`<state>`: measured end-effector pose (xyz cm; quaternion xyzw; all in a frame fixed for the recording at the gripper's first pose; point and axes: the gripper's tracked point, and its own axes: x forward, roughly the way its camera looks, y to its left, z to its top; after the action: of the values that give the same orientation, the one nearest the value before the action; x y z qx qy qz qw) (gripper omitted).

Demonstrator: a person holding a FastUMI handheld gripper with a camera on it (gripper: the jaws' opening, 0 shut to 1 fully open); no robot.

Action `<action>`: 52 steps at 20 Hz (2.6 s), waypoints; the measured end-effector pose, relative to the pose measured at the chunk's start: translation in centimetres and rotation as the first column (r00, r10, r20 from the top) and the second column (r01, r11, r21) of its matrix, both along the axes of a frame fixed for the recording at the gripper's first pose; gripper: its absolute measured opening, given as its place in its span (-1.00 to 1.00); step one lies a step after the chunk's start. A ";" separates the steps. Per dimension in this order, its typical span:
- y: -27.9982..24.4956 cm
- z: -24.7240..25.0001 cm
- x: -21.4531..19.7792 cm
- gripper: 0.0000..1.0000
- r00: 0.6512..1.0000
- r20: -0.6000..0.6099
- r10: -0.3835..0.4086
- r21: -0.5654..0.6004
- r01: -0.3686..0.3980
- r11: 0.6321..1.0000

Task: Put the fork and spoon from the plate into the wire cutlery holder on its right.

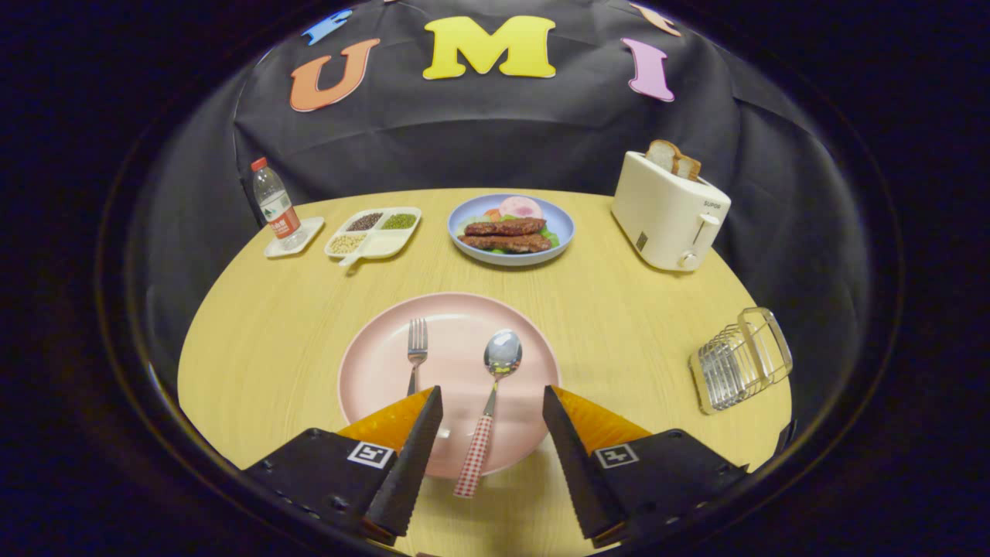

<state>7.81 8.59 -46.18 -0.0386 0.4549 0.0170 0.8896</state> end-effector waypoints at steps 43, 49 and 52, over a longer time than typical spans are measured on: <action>-26.6 15.2 -5.6 -0.98 0.895 -0.421 -0.145 -0.045 0.139 0.989; -27.7 12.6 -4.9 -0.98 0.810 -0.581 -0.074 -0.020 0.077 0.997; -28.5 11.1 -4.1 -0.97 0.762 -0.643 -0.076 -0.032 0.072 0.997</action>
<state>3.73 -19.87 -35.10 -0.0148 0.7333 -0.0069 0.6797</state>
